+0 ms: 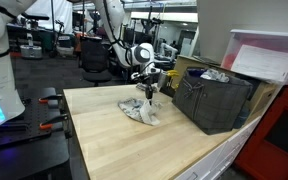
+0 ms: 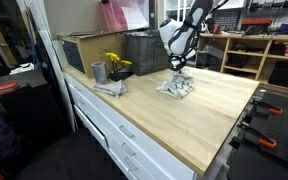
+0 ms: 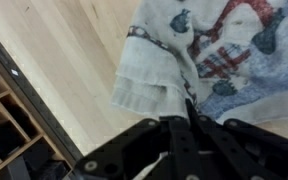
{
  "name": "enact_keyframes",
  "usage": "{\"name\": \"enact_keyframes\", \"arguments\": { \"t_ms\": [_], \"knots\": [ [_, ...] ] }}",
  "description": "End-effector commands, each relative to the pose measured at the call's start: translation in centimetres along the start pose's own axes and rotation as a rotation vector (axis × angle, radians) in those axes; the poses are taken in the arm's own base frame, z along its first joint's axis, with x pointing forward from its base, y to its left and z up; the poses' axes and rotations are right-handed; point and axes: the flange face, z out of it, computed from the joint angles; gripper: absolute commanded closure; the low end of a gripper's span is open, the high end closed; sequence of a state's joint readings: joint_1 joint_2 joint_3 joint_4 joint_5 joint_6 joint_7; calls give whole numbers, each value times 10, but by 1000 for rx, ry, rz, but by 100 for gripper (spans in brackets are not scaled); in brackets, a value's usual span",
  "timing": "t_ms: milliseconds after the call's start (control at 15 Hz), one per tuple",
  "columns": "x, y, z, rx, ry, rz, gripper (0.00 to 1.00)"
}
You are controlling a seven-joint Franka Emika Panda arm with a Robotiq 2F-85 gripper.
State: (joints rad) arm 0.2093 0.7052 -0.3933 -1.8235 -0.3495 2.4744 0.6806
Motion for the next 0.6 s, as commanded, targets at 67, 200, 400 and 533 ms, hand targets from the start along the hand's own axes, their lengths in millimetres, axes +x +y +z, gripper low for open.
{"name": "enact_keyframes", "arguments": {
  "t_ms": [67,200,400,533],
  "knots": [
    [-16,-34,-14,-9,-2,28,99],
    [-23,-46,-22,12,-13,22,99],
    [-32,-61,-27,33,-39,1,99],
    [-38,-67,-30,44,-52,-6,99]
  ]
}}
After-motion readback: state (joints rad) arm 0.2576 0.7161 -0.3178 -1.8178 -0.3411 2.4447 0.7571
